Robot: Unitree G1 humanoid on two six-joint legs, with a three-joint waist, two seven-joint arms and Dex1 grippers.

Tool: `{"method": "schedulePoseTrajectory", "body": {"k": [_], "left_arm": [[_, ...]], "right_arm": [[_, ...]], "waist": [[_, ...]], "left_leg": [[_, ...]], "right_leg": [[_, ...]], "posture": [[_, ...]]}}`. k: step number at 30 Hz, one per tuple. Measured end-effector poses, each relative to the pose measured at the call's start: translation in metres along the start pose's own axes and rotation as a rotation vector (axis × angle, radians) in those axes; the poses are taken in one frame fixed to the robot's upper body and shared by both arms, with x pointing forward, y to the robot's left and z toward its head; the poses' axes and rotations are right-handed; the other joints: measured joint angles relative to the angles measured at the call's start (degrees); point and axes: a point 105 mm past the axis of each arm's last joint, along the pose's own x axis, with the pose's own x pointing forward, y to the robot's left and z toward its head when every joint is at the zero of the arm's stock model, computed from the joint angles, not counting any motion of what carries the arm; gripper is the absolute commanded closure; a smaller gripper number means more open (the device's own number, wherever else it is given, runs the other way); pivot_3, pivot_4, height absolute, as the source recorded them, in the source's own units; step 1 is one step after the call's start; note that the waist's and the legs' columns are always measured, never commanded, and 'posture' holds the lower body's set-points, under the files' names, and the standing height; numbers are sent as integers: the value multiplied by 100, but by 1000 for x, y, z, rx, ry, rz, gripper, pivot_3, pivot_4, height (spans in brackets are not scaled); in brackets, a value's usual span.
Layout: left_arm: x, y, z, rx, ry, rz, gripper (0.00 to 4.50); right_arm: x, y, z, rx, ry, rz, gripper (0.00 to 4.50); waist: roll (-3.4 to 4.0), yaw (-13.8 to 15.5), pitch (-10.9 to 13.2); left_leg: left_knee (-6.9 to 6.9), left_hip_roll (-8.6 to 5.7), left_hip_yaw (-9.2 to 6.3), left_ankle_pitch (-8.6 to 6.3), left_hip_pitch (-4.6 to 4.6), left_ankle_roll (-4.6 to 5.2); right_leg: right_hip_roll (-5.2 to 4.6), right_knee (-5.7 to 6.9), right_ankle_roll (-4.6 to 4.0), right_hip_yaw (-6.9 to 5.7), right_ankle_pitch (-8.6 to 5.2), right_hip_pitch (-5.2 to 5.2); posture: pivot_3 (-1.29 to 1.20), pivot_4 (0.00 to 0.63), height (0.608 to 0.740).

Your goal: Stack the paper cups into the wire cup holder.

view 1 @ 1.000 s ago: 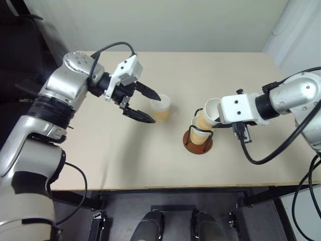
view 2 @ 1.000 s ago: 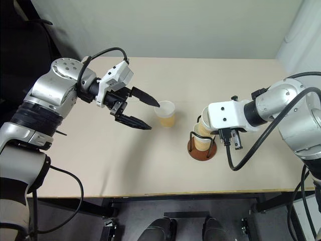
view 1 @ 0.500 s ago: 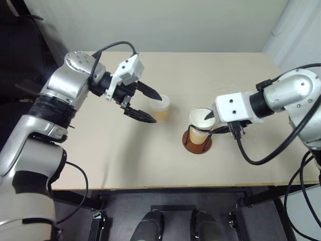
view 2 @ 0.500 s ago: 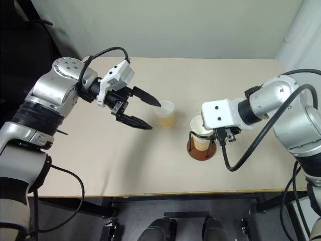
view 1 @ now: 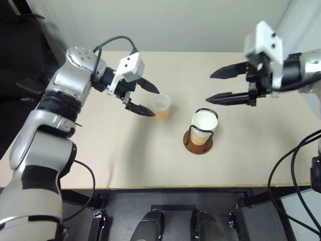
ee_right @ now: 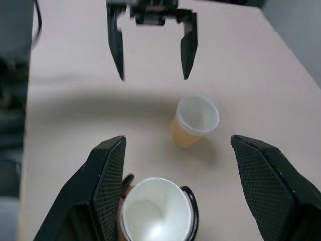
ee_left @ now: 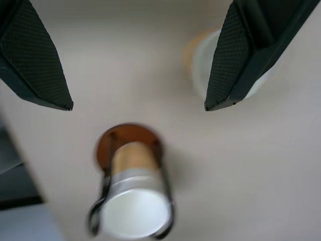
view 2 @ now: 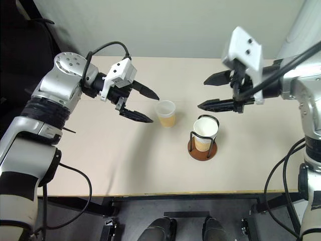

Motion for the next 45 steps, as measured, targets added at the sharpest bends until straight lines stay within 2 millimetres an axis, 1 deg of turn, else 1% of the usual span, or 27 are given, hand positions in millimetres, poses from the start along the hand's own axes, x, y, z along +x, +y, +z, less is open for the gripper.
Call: {"method": "schedulePoseTrajectory", "body": {"k": [3, 6, 9, 10, 12, 16, 19, 24, 25, 26, 27, 29, 31, 32, 34, 35, 37, 38, 39, 41, 42, 44, 45], "left_arm": [[-3, 6, -12, 86, 111, 35, 0], [-1, 9, -23, 135, 195, 37, 0], [3, 12, -23, 182, 229, 38, 0], [5, 13, -22, 212, 245, 34, 0], [10, 15, -20, 277, 277, 26, 0], [20, 16, -25, 347, 331, 19, 0], [28, 16, -28, 376, 362, 9, 0], [31, 17, -37, 401, 419, 17, 0], [31, 17, -39, 401, 425, 15, 0], [32, 17, -41, 406, 434, 16, 0], [32, 18, -41, 410, 441, 17, 0], [34, 18, -43, 415, 450, 19, 0], [37, 18, -45, 417, 459, 24, 0], [38, 18, -47, 416, 464, 25, 0], [43, 19, -48, 422, 473, 29, 0], [44, 19, -49, 427, 477, 30, 0], [47, 20, -51, 430, 488, 35, 0], [49, 20, -53, 434, 498, 40, 0], [51, 20, -54, 438, 503, 43, 0], [57, 22, -55, 454, 512, 53, 0], [60, 22, -55, 460, 513, 61, 0], [66, 23, -55, 473, 516, 68, 0], [69, 23, -55, 478, 520, 70, 0]], "right_arm": [[-10, -2, 1, 36, -4, -29, 1151], [-17, -5, -2, 47, 9, -64, 1151], [-16, -4, -4, 56, 10, -64, 1151], [-17, -3, -4, 59, 11, -62, 1151], [-18, -3, -5, 62, 16, -64, 1151], [-21, -2, -7, 73, 25, -66, 1151], [-23, -2, -7, 77, 30, -64, 1151], [-27, -2, -7, 80, 39, -71, 1151], [-27, -1, -7, 81, 40, -71, 1151], [-28, -2, -7, 80, 41, -74, 1151], [-28, -2, -7, 81, 42, -76, 1151], [-29, -2, -7, 81, 43, -77, 1151], [-29, -1, -7, 82, 43, -76, 1151], [-29, -1, -7, 83, 43, -75, 1151], [-29, -1, -8, 85, 47, -80, 1151], [-29, -2, -9, 86, 48, -82, 1151], [-29, -2, -10, 87, 49, -83, 1151], [-28, -1, -10, 87, 49, -81, 1151], [-28, -1, -10, 85, 49, -80, 1151], [-28, -1, -10, 83, 49, -81, 1151], [-28, -1, -10, 80, 48, -81, 1151], [-27, -1, -10, 76, 49, -83, 1151], [-27, -1, -10, 75, 49, -84, 1151]], "waist": [[0, -5, 0], [0, -3, 0], [0, -2, 0], [-2, 1, 0], [-1, 4, 0], [-2, 0, 0], [-3, 2, -1], [-4, -14, -1], [-4, -3, -1], [-3, -4, 0], [-3, -11, 0], [-4, -1, -1], [-4, 2, -1], [-3, -1, -1], [-4, 4, 0], [-4, 0, 0], [-4, 2, -1], [-4, -4, -1], [-5, -3, -1], [-4, -3, -1], [-5, 2, -1], [-4, 0, 0], [-5, 1, -1]], "left_leg": [[-9, 1, 3, -5, -1, -8], [-22, 2, 1, -5, -3, -9], [-33, 1, 6, -5, -9, -10], [-34, 5, -1, -5, -13, -9], [-41, 0, 11, -6, -13, -7], [-47, -3, 21, -8, -12, -4], [-46, 0, 22, -8, -14, -4], [-50, 1, 40, -9, -6, -2], [-44, 6, 30, -9, -7, -2], [-43, 9, 24, -9, -8, -2], [-46, 1, 38, -9, -5, -2], [-37, 7, 30, -9, -7, -1], [-29, 6, 30, -9, -7, 0], [-28, 1, 45, -9, -5, 1], [-16, 4, 39, -9, -9, 3], [-16, 1, 54, -9, -7, 5], [-6, 6, 54, -11, -6, 9], [-7, 4, 75, -10, -3, 15], [-1, 8, 72, -9, -2, 18], [7, 5, 86, -8, -2, 24], [13, 8, 80, -9, -3, 26], [18, 2, 91, -7, -1, 31], [21, 3, 90, -7, 1, 33]], "right_leg": [[0, 2, 0, 2, -8, -11], [2, 3, 0, 0, -13, -19], [2, 3, 2, 0, -13, -29], [-7, 2, 6, 3, -12, -32], [4, 3, 7, 1, -13, -34], [-1, 4, 12, -4, -15, -38], [-7, 5, 20, 0, -13, -42], [6, 9, 16, -5, -15, -43], [-9, 11, 20, 4, -12, -42], [-11, 11, 19, 14, -13, -43], [4, 12, 15, -2, -14, -43], [-5, 14, 14, 13, -14, -41], [-10, 14, 15, 9, -11, -40], [3, 15, 13, 4, -12, -40], [-11, 19, 16, 8, -10, -39], [2, 20, 16, 4, -9, -40], [-14, 27, 19, 15, -7, -39], [3, 31, 19, 6, -6, -39], [-18, 36, 21, 14, -6, -38], [-4, 46, 20, 9, -6, -38], [-23, 49, 22, 17, -6, -38], [-17, 59, 24, 17, -6, -37], [-29, 62, 26, 22, -5, -37]], "posture": [[0, 150, 740], [0, 150, 740], [0, 150, 740], [0, 150, 740], [0, 150, 740], [0, 150, 740], [0, 150, 740], [0, 150, 740], [0, 150, 740], [0, 150, 740], [0, 150, 740], [0, 150, 740], [0, 150, 740], [0, 150, 740], [0, 150, 740], [0, 150, 740], [0, 150, 740], [0, 150, 740], [0, 150, 740], [0, 150, 740], [0, 150, 740], [0, 150, 740], [0, 150, 740]]}}
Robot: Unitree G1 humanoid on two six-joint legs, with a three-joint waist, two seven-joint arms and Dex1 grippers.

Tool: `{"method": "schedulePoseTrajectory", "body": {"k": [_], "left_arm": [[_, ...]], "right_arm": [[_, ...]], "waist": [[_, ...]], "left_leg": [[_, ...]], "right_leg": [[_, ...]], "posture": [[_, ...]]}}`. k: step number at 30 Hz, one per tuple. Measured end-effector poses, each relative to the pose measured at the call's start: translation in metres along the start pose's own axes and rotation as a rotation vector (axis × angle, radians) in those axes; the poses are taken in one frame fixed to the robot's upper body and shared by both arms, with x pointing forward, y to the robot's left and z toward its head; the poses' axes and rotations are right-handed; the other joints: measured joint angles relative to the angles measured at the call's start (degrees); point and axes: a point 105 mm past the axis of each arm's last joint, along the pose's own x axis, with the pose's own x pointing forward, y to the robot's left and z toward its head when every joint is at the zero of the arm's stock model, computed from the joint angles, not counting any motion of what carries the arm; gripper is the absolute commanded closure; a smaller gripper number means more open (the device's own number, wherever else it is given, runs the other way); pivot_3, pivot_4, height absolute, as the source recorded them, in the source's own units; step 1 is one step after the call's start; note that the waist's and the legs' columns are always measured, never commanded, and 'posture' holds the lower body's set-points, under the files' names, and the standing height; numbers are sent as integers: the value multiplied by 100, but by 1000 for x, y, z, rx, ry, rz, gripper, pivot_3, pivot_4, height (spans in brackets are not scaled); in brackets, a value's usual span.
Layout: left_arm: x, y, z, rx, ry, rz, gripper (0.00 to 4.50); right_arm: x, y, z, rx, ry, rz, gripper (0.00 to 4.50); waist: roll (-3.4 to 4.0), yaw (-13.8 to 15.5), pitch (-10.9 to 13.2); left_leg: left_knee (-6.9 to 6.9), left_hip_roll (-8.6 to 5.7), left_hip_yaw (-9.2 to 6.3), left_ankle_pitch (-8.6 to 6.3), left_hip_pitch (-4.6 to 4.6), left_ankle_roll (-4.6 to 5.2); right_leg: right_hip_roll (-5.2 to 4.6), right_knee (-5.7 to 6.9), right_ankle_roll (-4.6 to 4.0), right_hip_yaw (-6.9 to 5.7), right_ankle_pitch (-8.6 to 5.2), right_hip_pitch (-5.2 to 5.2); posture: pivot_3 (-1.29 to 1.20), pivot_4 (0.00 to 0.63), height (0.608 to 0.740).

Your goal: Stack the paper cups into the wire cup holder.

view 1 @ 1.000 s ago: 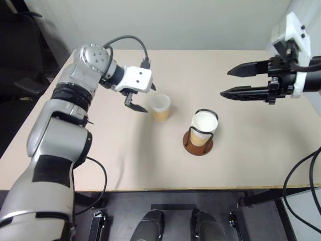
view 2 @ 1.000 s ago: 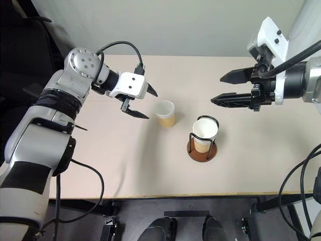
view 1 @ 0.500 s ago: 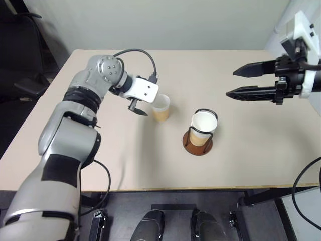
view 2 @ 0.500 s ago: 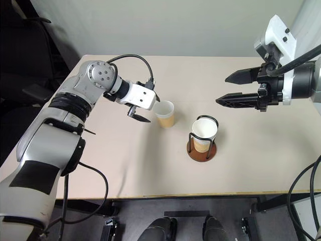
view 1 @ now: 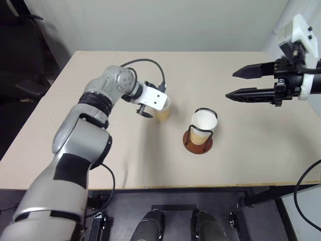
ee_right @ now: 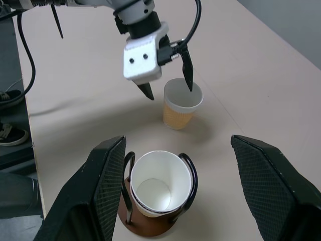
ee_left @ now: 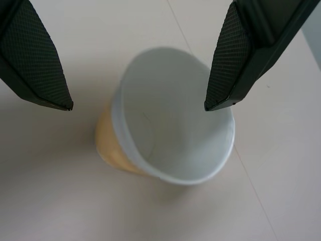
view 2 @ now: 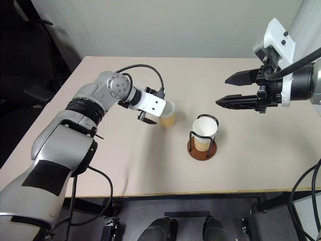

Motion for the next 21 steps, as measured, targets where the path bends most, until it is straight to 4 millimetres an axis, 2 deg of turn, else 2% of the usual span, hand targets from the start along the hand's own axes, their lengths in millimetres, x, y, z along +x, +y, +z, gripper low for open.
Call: {"method": "schedulePoseTrajectory", "body": {"k": [3, 4, 14, 16, 21], "left_arm": [[3, -1, 1, 6, 5, 0, 502], [3, -1, 1, 6, 6, -2, 813], [-1, -11, -3, 7, 12, -88, 4461], [-6, -14, -9, -4, 24, -110, 4461], [-19, -13, -14, -18, 40, -143, 4461]], "right_arm": [[1, 0, -1, 1, 3, -1, 1116], [1, 0, -2, 3, 5, -2, 1116], [-4, -2, -16, -39, 59, -27, 1116], [-4, -3, -25, -64, 84, -28, 1116], [-1, -3, -32, -113, 100, -8, 1116]], "waist": [[-1, -5, 0], [-1, -3, 0], [-2, -4, 0], [-1, -3, 1], [-2, -8, 0]], "left_leg": [[2, -2, 6, 3, 1, 5], [3, 0, 0, 4, 2, 7], [1, -8, 3, 5, 5, 24], [2, -6, -2, -3, 5, 38], [3, -2, -2, -3, 3, 41]], "right_leg": [[-3, 9, 3, 1, 1, -2], [1, 11, 3, 10, 1, -1], [7, 28, 3, -5, -3, -2], [0, 28, 3, 1, -3, -3], [1, 29, 5, 1, -2, -3]], "posture": [[0, 150, 740], [0, 150, 740], [0, 150, 740], [0, 150, 740], [0, 150, 740]]}}
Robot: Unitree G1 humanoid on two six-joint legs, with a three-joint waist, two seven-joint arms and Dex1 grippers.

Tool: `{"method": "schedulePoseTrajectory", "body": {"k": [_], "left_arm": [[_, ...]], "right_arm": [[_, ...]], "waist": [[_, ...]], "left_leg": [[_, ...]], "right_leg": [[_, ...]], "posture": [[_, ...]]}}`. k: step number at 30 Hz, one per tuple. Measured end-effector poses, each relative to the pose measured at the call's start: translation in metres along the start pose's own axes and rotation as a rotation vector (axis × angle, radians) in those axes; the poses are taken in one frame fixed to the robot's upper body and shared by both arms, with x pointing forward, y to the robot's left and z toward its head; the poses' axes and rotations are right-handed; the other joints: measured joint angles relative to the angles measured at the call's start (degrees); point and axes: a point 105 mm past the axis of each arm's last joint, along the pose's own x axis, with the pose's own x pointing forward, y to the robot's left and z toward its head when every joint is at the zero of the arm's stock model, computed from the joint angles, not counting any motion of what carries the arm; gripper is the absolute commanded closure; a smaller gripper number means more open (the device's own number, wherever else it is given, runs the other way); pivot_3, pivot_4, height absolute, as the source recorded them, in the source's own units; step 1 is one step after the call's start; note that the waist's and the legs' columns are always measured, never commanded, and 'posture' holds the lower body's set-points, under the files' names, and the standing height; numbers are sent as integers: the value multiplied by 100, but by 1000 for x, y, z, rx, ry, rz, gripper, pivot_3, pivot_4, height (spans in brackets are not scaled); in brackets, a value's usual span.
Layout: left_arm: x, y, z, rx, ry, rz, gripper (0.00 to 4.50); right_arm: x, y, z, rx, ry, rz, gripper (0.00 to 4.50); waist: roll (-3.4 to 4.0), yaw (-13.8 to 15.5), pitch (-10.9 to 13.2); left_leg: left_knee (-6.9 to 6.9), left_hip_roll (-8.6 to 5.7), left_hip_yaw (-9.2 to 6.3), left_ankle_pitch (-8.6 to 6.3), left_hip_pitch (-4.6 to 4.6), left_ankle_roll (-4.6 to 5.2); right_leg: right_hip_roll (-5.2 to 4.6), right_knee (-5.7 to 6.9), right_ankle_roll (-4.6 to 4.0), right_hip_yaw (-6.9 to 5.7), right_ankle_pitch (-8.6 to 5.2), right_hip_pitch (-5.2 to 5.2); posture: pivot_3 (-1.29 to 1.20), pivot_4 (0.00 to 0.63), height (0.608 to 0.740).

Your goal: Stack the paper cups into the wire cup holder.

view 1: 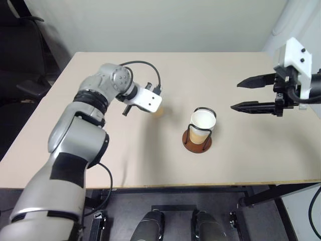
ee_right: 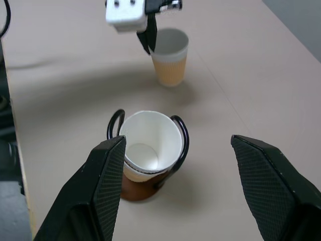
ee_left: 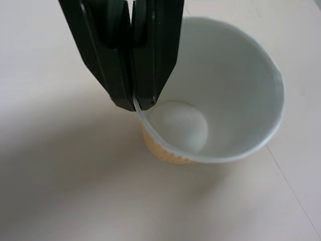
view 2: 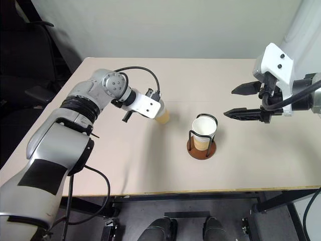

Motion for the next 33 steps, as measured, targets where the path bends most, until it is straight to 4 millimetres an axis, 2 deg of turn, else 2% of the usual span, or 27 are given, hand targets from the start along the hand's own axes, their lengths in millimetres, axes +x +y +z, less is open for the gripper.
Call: {"method": "schedulePoseTrajectory", "body": {"k": [7, 12, 13, 14, 16, 17, 26, 33], "left_arm": [[-13, -9, -3, -57, -46, -81, 4461], [-32, 0, 4, -63, -81, -77, 4461], [-35, 2, 6, -65, -97, -82, 4461], [-37, 3, 8, -66, -109, -86, 4461], [-41, 6, 15, -63, -144, -92, 4461], [-43, 9, 18, -63, -165, -82, 4461], [-75, 49, 59, -7, -293, 48, 4461], [-87, 61, 86, 31, -363, 60, 4461]], "right_arm": [[-1, -2, -12, -39, 32, 7, 1116], [-1, -1, -20, -81, 54, 29, 1116], [-1, -1, -21, -87, 56, 34, 1116], [-1, 0, -21, -92, 57, 37, 1116], [-1, 0, -25, -90, 64, 48, 1116], [-2, 0, -27, -83, 67, 52, 1116], [-9, -8, -40, 33, 83, 53, 1116], [-12, -10, -41, 91, 85, 54, 1116]], "waist": [[-2, 4, 0], [-3, 9, 0], [-3, -2, 0], [-3, -2, -1], [-4, -11, 0], [-3, -3, 0], [-6, -11, 3], [-6, -19, 5]], "left_leg": [[2, -5, -1, -1, -5, 3], [3, 1, -4, -15, -6, 21], [-2, -8, 12, -14, -4, 21], [3, -2, 4, -17, -6, 25], [0, -6, 12, -17, -4, 26], [8, -2, 3, -19, -9, 27], [3, -2, 16, -24, -11, 35], [4, -9, 30, -19, -14, 22]], "right_leg": [[20, -2, -1, -9, -2, 0], [-11, -2, -1, 2, -3, -2], [18, -4, -1, -13, -3, -1], [-6, -6, 4, -4, -4, 0], [20, -8, 4, -12, -5, 1], [-8, -11, 7, 0, -5, 1], [-24, -28, 24, 9, -6, 5], [-24, -30, 37, 0, -13, 6]], "posture": [[0, 150, 740], [0, 150, 740], [0, 150, 740], [0, 150, 740], [0, 150, 740], [0, 150, 740], [0, 150, 740], [0, 150, 740]]}}
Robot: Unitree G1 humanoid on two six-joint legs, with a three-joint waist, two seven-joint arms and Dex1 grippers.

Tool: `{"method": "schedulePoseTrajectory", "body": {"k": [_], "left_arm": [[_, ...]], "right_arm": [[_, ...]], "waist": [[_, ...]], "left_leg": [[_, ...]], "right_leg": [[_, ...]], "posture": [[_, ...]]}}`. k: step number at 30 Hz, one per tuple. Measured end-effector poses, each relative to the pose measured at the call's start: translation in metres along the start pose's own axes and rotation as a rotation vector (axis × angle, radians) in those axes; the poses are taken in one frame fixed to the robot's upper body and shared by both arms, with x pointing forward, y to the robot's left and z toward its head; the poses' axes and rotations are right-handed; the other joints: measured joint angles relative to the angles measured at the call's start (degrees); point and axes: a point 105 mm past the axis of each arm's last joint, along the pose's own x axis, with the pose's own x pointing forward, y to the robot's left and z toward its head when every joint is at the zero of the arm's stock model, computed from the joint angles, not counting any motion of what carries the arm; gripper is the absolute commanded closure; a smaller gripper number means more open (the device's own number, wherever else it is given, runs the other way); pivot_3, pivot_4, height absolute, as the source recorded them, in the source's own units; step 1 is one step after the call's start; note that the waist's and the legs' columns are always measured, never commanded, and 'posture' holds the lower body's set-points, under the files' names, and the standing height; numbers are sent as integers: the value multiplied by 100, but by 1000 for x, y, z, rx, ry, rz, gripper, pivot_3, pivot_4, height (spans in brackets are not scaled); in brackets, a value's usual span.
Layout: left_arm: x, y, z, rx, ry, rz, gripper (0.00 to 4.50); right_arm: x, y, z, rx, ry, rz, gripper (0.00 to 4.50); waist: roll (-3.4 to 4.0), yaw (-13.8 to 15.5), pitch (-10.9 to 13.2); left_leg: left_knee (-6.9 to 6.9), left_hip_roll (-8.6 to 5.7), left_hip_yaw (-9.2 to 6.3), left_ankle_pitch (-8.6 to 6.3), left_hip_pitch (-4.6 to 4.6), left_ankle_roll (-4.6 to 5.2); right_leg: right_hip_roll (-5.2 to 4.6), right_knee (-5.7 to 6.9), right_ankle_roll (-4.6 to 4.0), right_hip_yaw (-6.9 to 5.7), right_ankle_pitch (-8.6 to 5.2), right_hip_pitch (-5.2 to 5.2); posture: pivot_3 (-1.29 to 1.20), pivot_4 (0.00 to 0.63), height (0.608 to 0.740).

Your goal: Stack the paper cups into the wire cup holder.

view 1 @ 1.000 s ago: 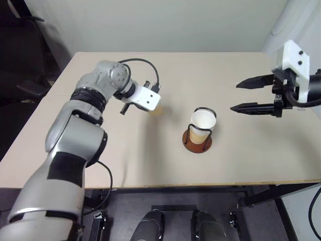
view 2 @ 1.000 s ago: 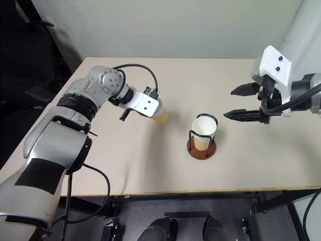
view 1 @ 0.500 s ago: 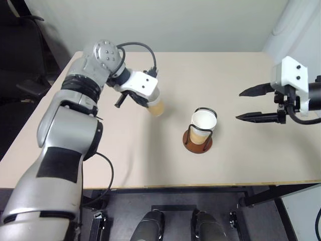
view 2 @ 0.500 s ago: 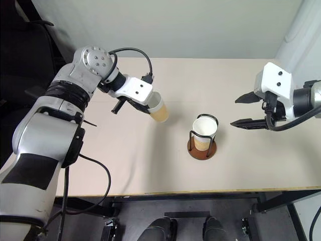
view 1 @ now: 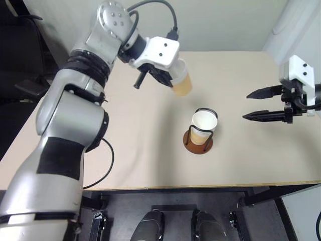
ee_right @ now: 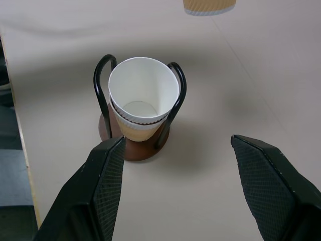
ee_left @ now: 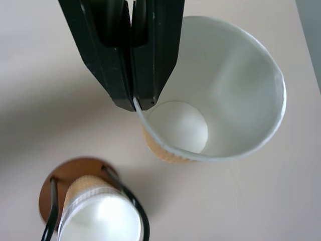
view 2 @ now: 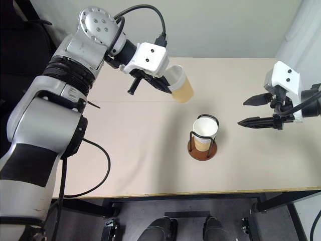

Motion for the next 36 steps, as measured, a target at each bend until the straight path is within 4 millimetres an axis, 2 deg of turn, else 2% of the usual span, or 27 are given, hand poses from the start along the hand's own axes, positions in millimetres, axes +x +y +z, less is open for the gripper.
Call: {"method": "schedulePoseTrajectory", "body": {"k": [3, 8, 14, 22, 36], "left_arm": [[-2, 2, 12, 25, -24, -11, 4461], [0, -2, 23, 42, -62, -52, 4461], [7, -7, 32, 34, -108, -99, 4461], [15, -5, 59, 95, -171, -147, 4461], [32, -10, 63, 164, -157, -207, 4461]], "right_arm": [[-6, 2, 5, 37, -20, 17, 1116], [-23, 0, 25, 30, -98, -10, 1116], [-34, -7, 26, 51, -98, -53, 1116], [-52, -14, 37, 60, -106, -114, 1116], [-58, -13, 36, 88, -90, -118, 1116]], "waist": [[1, 5, -1], [1, 10, 1], [6, 26, 1], [7, 41, 1], [13, 52, 2]], "left_leg": [[0, -3, 2, 1, -1, -3], [6, -8, -3, 2, 7, -9], [13, -21, -3, -1, 11, -3], [11, -24, -13, -3, 13, 2], [15, -33, -18, -8, 13, 10]], "right_leg": [[-6, -6, 6, 0, -1, 2], [-9, -14, 13, -5, -7, 20], [-14, -19, 21, -8, -5, 30], [-21, -47, 33, -10, -4, 49], [-36, -56, 63, -6, -7, 60]], "posture": [[0, 150, 740], [0, 150, 740], [0, 150, 740], [0, 150, 740], [0, 150, 740]]}}
